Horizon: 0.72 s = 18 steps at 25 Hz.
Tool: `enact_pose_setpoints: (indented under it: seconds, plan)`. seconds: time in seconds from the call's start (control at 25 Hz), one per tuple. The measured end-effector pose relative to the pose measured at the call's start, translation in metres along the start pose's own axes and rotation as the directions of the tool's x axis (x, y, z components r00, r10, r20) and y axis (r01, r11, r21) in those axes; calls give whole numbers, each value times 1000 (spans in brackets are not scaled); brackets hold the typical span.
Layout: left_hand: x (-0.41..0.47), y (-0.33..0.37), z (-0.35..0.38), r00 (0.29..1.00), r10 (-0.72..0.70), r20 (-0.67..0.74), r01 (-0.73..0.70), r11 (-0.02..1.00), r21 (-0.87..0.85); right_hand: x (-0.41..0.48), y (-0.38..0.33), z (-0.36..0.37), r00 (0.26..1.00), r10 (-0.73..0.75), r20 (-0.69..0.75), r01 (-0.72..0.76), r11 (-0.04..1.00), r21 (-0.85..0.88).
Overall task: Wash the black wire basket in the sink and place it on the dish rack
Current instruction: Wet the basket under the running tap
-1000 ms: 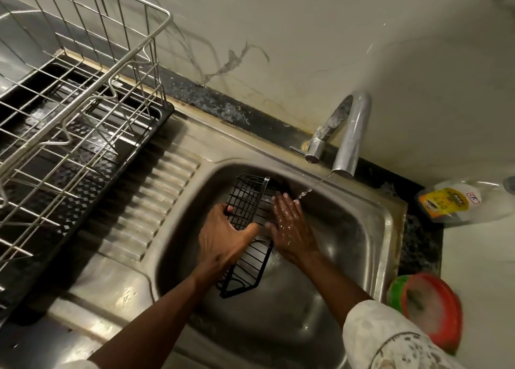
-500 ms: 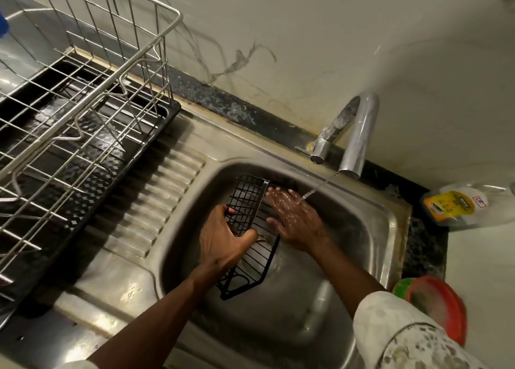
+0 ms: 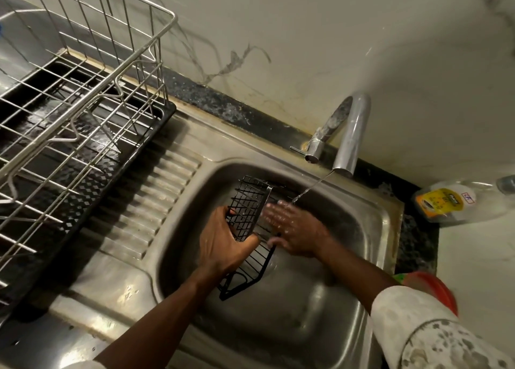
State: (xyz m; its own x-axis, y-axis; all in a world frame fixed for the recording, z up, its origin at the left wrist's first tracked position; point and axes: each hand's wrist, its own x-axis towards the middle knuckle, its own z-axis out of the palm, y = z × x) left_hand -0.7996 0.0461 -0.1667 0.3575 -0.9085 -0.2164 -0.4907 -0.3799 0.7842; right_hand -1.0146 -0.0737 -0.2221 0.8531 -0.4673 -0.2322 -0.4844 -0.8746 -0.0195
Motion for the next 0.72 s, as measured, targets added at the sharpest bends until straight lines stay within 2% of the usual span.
enact_pose_setpoints:
  seconds: [0.08,0.2,0.24,0.32,0.4,0.44,0.56,0.64,0.72]
  plan:
    - [-3,-1,1,1000,6,-12,-6,1000,19,5,18,-11,992,128,-14,-128,992,-5]
    - [-4,-1,3,1000,-14,-17,14,999,31,3,-11,-1,957,284,-62,-278,956,90]
    - [-4,-1,3,1000,-21,-20,21,1000,22,-2,-29,11,961,268,-66,-260,959,109]
    - [-6,-2,1,999,-31,-30,31,999,-12,-15,-54,31,999,42,-25,-41,997,61]
    - [-6,-7,-1,997,-53,-63,49,997,-67,-12,-44,33,989,-149,21,149,989,10]
    - [-7,-11,-1,994,-63,-87,55,994,-98,-5,-34,24,989,-145,-3,145,989,-15]
    - [-16,-19,1,987,-96,-128,72,981,-179,14,-15,-12,993,11,-118,-25,992,-120]
    - [-23,-22,4,989,-113,-90,92,973,-212,18,-7,-23,990,1,-143,-19,992,-126]
    - [-24,-23,2,996,-92,17,93,970,-223,20,0,-27,987,-39,-156,16,989,-146]
